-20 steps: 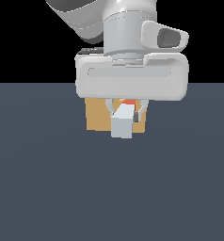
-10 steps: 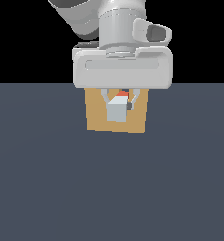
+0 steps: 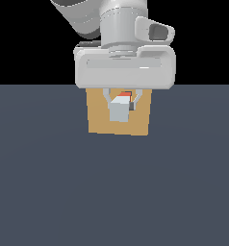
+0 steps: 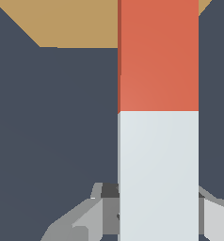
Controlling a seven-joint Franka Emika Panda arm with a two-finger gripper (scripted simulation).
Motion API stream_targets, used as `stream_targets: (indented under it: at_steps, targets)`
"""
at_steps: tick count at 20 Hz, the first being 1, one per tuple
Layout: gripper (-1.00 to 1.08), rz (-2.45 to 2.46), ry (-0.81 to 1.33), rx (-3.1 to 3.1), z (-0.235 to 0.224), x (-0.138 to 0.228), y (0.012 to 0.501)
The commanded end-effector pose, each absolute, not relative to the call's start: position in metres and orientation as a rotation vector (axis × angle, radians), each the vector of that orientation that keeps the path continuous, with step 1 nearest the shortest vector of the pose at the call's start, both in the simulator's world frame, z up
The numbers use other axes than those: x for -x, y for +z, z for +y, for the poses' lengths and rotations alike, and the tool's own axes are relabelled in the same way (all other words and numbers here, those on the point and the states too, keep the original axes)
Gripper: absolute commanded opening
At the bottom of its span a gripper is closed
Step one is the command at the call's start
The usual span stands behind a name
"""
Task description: Insert the peg into the horizontal hole in a box.
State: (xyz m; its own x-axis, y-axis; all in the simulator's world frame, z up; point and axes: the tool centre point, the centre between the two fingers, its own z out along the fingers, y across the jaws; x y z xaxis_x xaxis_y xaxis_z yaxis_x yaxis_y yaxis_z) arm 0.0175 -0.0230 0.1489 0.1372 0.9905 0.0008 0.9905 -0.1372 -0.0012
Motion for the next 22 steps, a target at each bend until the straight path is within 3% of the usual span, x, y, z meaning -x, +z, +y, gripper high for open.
stream_targets:
  at_steps: [1,8,22]
  targets:
    - [-1.0,-2.063,0.0,2.368,-0.023,-0.018,0.149]
    - [-1.0,-2.063,0.0,2.368,-0.004,-0.02,0.149]
    - [-1.0,-2.063,-0.003,2.369,0.096,-0.033,0.15]
